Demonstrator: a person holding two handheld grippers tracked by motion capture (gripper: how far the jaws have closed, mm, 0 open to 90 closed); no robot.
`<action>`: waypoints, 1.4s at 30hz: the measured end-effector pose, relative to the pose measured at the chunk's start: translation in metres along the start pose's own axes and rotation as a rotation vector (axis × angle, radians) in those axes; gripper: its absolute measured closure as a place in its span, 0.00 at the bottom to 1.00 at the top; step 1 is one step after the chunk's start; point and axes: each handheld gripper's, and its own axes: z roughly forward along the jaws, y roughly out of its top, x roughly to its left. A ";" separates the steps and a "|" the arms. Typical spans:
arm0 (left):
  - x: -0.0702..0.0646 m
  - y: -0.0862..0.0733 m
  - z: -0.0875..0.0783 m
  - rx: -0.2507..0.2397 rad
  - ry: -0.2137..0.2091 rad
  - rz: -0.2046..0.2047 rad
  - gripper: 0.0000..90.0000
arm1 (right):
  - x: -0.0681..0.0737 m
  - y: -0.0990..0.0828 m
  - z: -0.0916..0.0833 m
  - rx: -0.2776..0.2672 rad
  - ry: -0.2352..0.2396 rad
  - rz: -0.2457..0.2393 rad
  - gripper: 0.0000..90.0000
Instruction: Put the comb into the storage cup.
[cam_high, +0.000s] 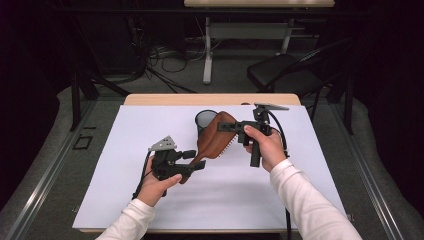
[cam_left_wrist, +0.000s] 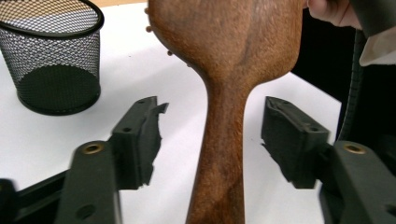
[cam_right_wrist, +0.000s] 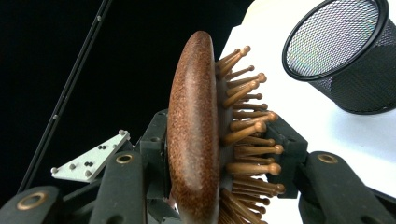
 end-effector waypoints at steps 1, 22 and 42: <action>0.000 0.000 0.000 0.001 0.002 -0.002 0.41 | 0.000 0.000 0.000 0.000 -0.002 -0.002 0.56; -0.005 0.008 -0.010 -0.016 0.097 0.093 0.21 | -0.004 0.003 -0.003 -0.015 -0.009 -0.004 0.56; -0.002 0.009 -0.014 -0.054 0.082 0.069 0.01 | -0.004 0.003 -0.001 -0.018 -0.022 -0.006 0.56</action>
